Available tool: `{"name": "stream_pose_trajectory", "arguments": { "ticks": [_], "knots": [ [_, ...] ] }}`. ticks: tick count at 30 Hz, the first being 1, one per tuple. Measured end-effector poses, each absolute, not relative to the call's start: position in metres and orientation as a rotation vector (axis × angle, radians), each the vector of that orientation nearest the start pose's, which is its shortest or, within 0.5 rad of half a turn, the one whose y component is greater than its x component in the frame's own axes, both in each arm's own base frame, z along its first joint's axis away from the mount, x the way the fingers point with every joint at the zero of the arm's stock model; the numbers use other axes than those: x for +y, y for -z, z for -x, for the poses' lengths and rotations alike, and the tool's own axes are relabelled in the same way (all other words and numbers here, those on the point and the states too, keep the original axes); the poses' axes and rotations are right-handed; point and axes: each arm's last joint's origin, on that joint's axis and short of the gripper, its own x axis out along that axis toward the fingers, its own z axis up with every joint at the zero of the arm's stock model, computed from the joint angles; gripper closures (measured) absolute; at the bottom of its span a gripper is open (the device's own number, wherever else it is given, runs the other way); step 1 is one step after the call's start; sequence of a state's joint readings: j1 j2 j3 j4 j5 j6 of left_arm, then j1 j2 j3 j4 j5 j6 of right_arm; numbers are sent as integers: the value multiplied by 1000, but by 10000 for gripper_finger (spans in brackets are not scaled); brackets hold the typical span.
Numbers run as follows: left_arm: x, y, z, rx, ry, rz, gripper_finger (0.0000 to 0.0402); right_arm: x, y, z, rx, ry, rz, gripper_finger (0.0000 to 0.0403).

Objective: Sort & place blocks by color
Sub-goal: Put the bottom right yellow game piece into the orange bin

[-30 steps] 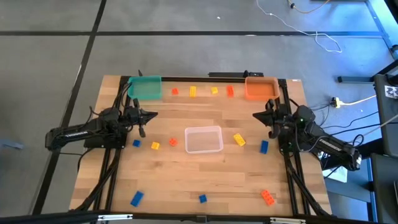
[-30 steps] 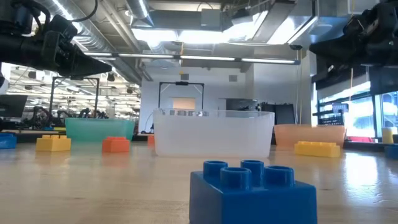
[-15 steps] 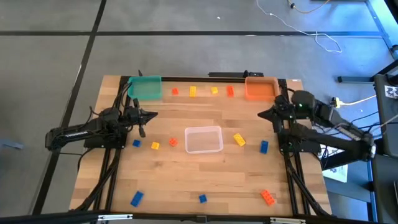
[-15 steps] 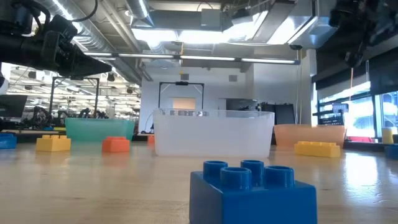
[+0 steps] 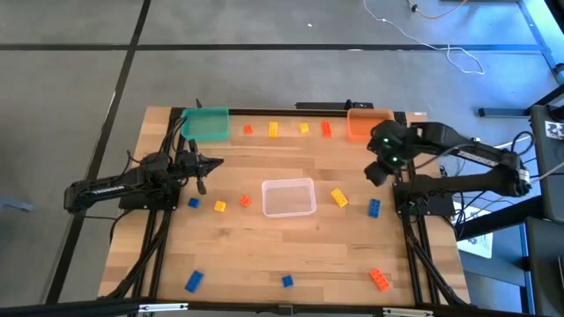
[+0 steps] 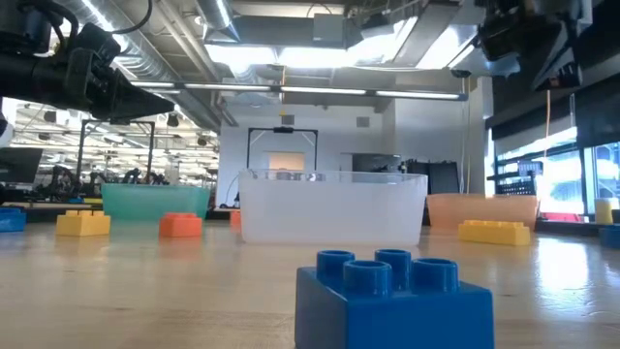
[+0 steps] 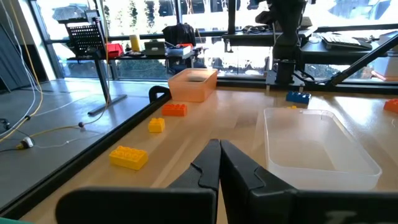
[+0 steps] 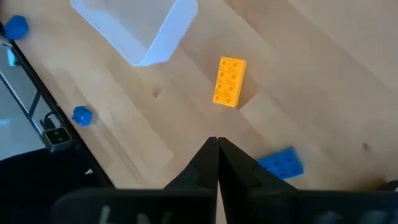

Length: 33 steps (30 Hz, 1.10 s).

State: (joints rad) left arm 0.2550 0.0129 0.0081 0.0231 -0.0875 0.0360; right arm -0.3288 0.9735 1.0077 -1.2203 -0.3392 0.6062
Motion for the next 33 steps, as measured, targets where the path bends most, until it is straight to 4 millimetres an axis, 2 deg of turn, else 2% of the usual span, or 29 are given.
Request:
{"name": "stream_pose_trajectory", "arguments": {
  "ticks": [4, 18, 23, 33],
  "knots": [
    [27, -167, -94, -12, -343, -37, 401, -45, -293, -156, 1169, 368, -996, 385],
    [27, -168, -94, -13, -343, -37, 401, -53, -273, -179, 1299, 342, -1023, 319],
    [27, -167, -94, -12, -343, -37, 401, -56, -265, -187, 1340, 358, -995, 316],
    [27, -168, -94, -12, -343, -37, 401, -60, -258, -201, 1305, 404, -1112, 319]
  ]
}}
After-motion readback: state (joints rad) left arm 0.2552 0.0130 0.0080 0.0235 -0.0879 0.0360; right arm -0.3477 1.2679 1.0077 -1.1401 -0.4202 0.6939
